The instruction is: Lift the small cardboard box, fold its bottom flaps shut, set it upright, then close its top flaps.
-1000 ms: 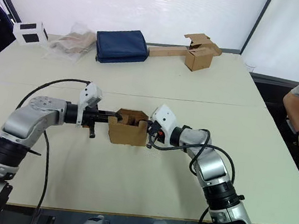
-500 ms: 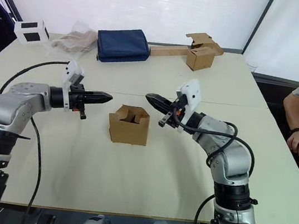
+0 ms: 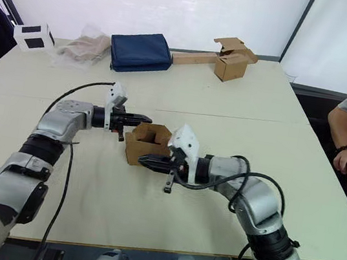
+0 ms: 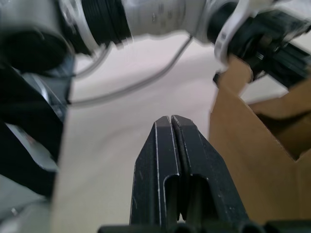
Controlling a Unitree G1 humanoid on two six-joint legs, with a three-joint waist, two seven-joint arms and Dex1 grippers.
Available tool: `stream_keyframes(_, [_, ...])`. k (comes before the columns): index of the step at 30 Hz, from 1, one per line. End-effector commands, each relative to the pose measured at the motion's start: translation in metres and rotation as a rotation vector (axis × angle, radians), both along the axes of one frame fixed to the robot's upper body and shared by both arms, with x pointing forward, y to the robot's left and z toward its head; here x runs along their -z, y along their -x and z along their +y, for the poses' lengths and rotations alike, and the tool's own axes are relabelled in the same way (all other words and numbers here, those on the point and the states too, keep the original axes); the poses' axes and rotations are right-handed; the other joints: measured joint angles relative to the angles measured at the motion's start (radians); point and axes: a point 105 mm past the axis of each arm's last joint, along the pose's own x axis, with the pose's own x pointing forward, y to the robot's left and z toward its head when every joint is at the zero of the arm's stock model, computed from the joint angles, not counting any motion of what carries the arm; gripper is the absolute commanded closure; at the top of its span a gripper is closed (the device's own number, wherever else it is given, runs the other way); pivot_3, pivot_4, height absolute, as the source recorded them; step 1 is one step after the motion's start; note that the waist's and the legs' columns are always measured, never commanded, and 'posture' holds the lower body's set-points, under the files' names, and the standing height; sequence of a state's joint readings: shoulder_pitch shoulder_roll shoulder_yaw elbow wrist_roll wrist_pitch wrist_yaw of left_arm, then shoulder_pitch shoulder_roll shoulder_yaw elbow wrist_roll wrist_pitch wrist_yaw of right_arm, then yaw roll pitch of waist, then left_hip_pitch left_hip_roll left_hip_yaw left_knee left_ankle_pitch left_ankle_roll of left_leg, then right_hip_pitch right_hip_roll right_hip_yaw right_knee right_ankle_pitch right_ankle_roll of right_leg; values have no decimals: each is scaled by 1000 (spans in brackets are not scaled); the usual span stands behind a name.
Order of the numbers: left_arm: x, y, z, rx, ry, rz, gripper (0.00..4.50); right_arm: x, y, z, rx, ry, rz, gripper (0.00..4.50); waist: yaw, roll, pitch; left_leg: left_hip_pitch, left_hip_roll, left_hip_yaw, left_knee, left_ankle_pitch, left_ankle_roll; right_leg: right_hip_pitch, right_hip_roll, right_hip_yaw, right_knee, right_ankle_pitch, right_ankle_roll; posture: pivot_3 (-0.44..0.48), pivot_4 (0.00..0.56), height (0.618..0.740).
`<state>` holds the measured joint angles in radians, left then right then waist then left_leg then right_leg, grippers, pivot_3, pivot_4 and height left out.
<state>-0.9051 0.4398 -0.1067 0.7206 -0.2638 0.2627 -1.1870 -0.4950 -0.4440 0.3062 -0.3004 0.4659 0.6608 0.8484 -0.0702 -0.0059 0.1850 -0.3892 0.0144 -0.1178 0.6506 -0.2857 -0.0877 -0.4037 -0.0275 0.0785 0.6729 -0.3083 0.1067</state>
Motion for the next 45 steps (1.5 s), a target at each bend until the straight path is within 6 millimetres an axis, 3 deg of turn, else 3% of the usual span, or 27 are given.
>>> stream_keyframes(1, [-9, -2, 2, 31, -10, -30, 4431, -7, -17, 5, 30, -22, -86, 4500, -1, 0, 0, 0, 0, 0, 0, 0, 0, 0, 0, 0, 0, 0, 0, 0, 150, 740])
stream_keyframes(10, [-4, -1, 4, 41, -28, -26, 4431, -7, -33, 7, 77, -77, -59, 4500, 1, 0, 0, -1, 0, 0, 0, 0, 0, -1, -1, 0, 0, 0, 0, 0, 150, 740])
stream_keyframes(17, [-3, 1, 8, 32, -21, -28, 4431, 24, -45, 6, 127, 105, -88, 4500, -1, 0, 0, -1, 0, 0, 0, 0, 0, -1, 0, 0, 0, 0, 0, 0, 150, 740])
stream_keyframes(25, [-10, 8, 19, 27, -11, -52, 4431, 23, -46, 6, 123, 96, -89, 4500, 0, 0, 0, -1, 0, 0, 1, 0, 0, -1, -1, 0, 1, 0, 0, 0, 150, 740])
stream_keyframes(29, [-33, 19, 27, 21, 57, -87, 4431, 12, -46, 7, 136, 34, -76, 4500, -1, 0, 0, -1, 0, -1, 1, 0, 0, -1, -1, 0, 1, 0, 0, 0, 150, 740])
stream_keyframes(36, [-48, 51, 33, 70, 59, -94, 4431, 4, -46, 4, 143, 9, -64, 4500, -1, 0, 0, -1, 0, -1, 0, 0, 0, -1, -1, 0, 1, 0, 0, 0, 150, 740])
stream_keyframes(41, [-38, 88, 31, 134, 2, -57, 4431, 3, -46, -2, 156, 7, -59, 4500, 1, 0, 0, -1, 0, -1, 0, 0, -1, -1, -1, 0, 1, 0, 0, 0, 150, 740])
stream_keyframes(45, [-20, 87, 24, 94, -34, -60, 4431, 2, -45, -3, 157, 7, -58, 4500, 6, 0, 0, -1, 0, -1, 0, 0, -1, -1, -1, 0, 1, 0, 0, 0, 150, 740])
